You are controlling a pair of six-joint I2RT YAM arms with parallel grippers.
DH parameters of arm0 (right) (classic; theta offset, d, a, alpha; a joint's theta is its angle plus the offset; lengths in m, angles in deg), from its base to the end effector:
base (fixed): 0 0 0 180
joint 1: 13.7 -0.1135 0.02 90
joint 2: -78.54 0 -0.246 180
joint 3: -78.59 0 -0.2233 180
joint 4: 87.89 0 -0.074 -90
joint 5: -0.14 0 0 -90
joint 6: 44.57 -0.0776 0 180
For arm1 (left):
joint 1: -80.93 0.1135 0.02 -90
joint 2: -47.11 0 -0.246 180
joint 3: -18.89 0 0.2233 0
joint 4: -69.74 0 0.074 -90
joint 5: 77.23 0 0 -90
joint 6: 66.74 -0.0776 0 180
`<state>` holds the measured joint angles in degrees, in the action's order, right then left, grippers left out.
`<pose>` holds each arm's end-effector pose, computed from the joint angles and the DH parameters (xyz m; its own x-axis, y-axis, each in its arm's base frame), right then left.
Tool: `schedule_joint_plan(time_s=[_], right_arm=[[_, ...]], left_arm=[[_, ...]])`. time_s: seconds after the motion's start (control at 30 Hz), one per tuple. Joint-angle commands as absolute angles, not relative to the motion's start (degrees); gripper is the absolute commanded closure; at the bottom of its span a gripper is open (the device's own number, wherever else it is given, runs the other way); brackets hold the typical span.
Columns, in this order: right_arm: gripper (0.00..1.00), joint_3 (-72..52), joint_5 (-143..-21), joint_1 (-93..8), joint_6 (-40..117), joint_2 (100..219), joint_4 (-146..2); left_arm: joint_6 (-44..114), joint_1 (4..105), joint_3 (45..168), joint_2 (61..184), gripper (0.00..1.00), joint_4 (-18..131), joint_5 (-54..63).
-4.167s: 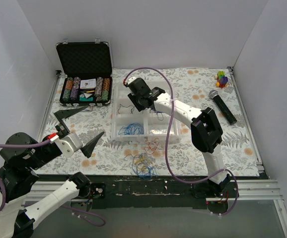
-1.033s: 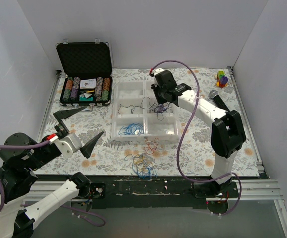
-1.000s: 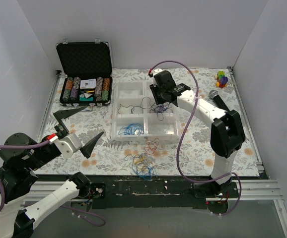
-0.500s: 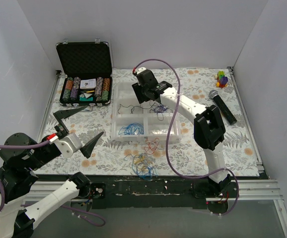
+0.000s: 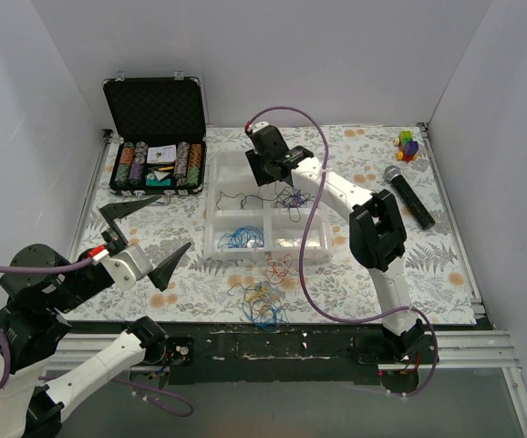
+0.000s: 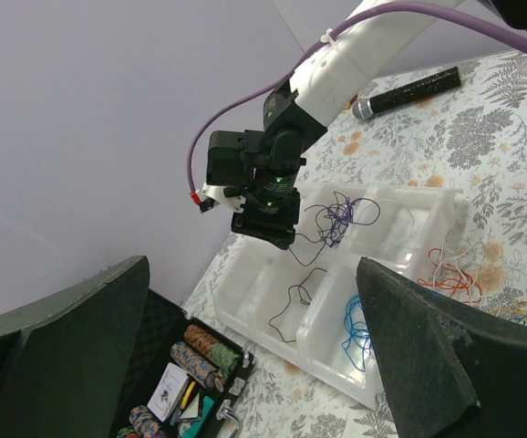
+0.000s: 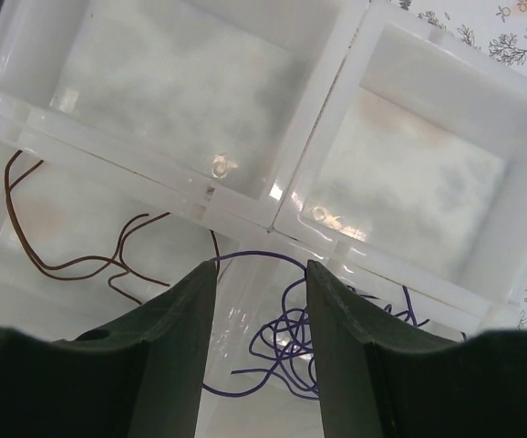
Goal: Untangle the cables
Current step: Place the cable in the bin.
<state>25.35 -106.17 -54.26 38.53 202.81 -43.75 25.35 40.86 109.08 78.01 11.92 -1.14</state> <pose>0.3884 0.3037 0.2278 -0.5571 -0.3250 -0.7642 -0.4006 0.9112 -0.0955 0.0433 -0.0608 0.4356 -0.0099 -0.0380 -0.9992 0.8089 0.5871 -0.0303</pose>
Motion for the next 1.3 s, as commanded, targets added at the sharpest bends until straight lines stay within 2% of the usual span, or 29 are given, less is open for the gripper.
schedule_joint_plan(time_s=[0.0, 0.33, 0.47, 0.57, 0.83, 1.27], right_arm=[[0.49, 28.0, -105.94, -53.52, 37.52, 204.31, -45.15], [0.51, 28.09, -104.01, -52.55, 37.96, 205.36, -44.89], [0.56, 27.3, -103.13, -52.2, 37.61, 205.28, -45.15], [0.64, 26.59, -102.95, -52.02, 37.43, 204.93, -45.41], [0.99, 23.0, -103.83, -51.93, 37.52, 201.51, -46.64], [0.99, 5.6, -107.35, -49.3, 37.52, 189.02, -52.18]], left_arm=[[25.1, 40.94, 108.56, 77.7, 0.02, 11.53, -0.33], [24.93, 40.94, 108.65, 77.61, 0.02, 11.62, -0.06], [25.02, 40.94, 108.48, 77.52, 0.02, 11.53, -0.15], [24.93, 40.94, 108.56, 77.52, 0.02, 11.53, -0.06], [24.67, 40.94, 108.91, 77.52, 0.02, 11.35, -0.06], [24.67, 40.94, 109.35, 77.61, 0.02, 11.7, -0.68]])
